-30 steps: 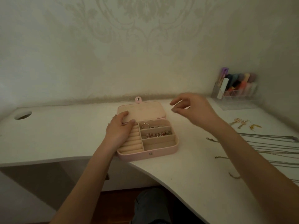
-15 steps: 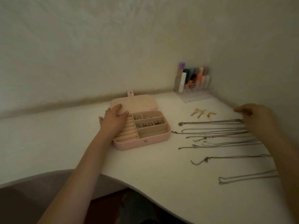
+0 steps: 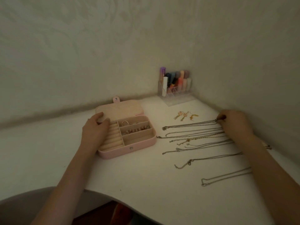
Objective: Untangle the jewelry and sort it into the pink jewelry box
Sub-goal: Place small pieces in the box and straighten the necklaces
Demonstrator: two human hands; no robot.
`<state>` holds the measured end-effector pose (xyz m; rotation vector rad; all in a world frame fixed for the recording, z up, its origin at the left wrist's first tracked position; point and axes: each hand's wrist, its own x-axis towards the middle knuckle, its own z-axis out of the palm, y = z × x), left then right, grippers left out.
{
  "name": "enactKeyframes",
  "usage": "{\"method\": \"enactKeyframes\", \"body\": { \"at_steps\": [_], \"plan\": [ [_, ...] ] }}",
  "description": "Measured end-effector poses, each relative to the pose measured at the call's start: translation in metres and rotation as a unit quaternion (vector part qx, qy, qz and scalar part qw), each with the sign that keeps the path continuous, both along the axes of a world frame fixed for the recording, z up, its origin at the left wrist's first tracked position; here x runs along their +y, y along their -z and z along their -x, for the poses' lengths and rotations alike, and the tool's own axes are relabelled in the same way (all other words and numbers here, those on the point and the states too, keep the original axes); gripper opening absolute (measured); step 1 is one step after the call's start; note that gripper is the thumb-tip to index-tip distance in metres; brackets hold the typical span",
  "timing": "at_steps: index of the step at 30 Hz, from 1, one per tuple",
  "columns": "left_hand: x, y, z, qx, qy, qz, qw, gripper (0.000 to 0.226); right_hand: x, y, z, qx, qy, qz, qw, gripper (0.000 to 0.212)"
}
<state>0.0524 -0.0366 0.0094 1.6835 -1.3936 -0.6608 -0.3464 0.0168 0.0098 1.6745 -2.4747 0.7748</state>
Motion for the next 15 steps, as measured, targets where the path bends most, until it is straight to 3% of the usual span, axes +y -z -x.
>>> {"method": "enactKeyframes", "body": {
  "at_steps": [10,15],
  "plan": [
    [0.003,-0.009,0.002,-0.038,0.010,0.015,0.999,0.045,-0.005,-0.020,0.001,-0.187,-0.052,0.094,0.976,0.021],
    [0.008,-0.024,0.018,-0.089,0.020,0.155,0.984,0.042,-0.009,-0.052,-0.020,-0.257,-0.111,0.158,0.947,0.020]
  ]
}}
